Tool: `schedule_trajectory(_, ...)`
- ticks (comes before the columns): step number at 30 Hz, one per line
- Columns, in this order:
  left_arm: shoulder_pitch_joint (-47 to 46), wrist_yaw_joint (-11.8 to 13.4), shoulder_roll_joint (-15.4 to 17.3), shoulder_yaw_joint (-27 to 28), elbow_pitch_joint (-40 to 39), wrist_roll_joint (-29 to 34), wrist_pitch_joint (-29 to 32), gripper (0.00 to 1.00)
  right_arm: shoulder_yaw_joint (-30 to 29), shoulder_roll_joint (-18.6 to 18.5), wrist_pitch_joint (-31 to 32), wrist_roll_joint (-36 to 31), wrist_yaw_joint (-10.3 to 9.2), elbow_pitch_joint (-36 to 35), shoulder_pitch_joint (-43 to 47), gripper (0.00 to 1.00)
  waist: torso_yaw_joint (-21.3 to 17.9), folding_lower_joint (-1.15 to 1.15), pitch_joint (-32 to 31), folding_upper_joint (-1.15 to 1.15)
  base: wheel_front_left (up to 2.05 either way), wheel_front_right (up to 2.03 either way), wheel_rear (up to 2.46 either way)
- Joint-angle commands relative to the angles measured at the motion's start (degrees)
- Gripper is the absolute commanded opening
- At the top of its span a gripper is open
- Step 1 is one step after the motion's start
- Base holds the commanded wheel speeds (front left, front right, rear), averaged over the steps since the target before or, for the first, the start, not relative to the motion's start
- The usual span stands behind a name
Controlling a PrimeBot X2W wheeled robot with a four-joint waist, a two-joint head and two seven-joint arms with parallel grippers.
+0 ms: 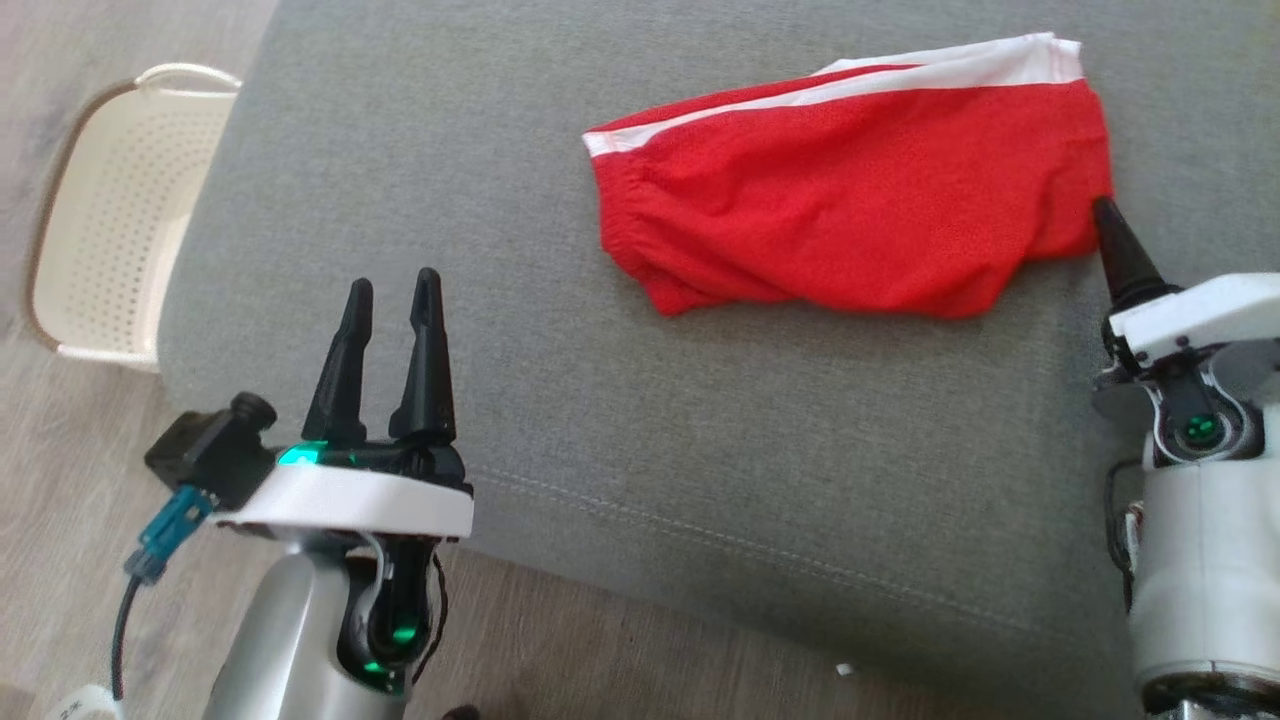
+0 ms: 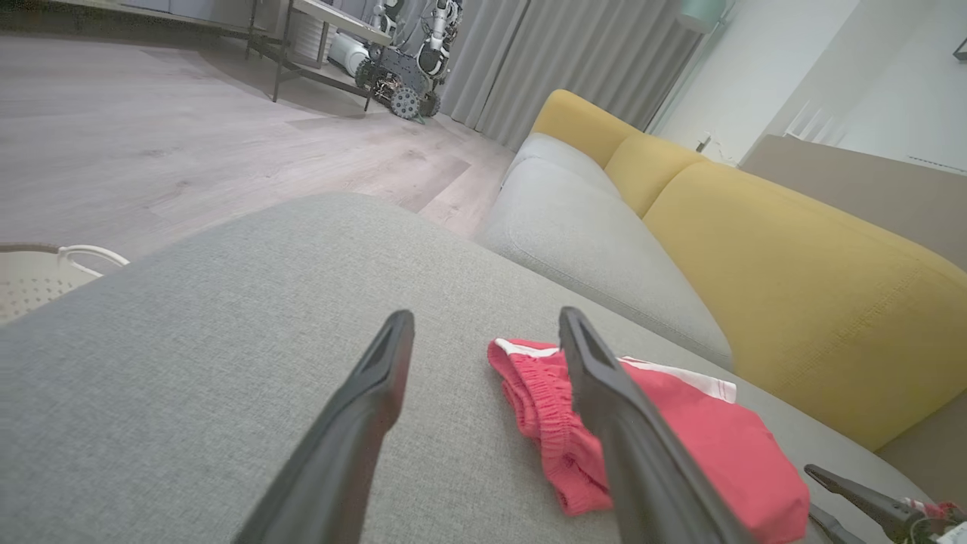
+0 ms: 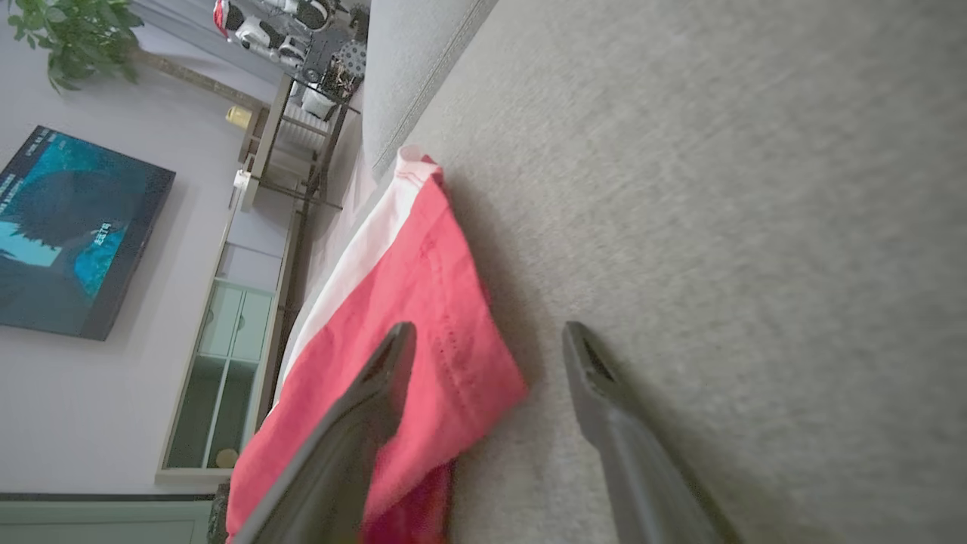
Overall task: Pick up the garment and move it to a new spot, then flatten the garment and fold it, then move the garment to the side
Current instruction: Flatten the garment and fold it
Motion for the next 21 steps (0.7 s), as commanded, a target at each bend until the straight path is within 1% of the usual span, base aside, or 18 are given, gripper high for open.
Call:
schedule_trajectory(1, -1.62, 0.2, 0.45, 1.77, -2.16, -0.37, -0.3, 1.0, 2.45, 2.0, 1.07, -0.05, 0.29, 0.53, -0.86, 1.0, 0.28, 0.0, -0.07, 0.0, 0.0, 0.0, 0.0)
schedule_trajectory(5, -1.32, 0.29, 0.45, 1.8, -2.13, -0.3, -0.3, 1.0, 3.5, 2.01, 1.81, -2.48, 0.29, 2.19, -1.58, 1.0, 0.52, 0.0, -0.33, 0.0, 0.0, 0.0, 0.0)
schedule_trajectory(10, -1.62, 0.48, 0.45, 1.1, -2.41, -0.25, -0.3, 1.0, 3.7, 2.02, 2.77, -3.94, 0.29, 4.6, -3.37, 1.0, 0.84, 0.0, 0.1, 0.0, 0.0, 0.0, 0.0)
schedule_trajectory(14, -2.16, 0.61, 0.45, 0.42, -2.81, -0.59, -0.3, 1.0, 2.51, 2.02, 3.15, -5.25, 0.29, 6.7, -5.64, 1.0, 1.39, 0.0, 1.16, 0.0, 0.0, 0.0, 0.0)
schedule_trajectory(21, -2.8, 0.87, 0.45, -0.13, -2.77, -1.06, -0.3, 1.0, 0.32, 2.02, 3.43, -9.74, 0.29, 9.65, -9.26, 1.0, 2.62, 0.0, 2.54, 0.0, 0.0, 0.0, 0.0)
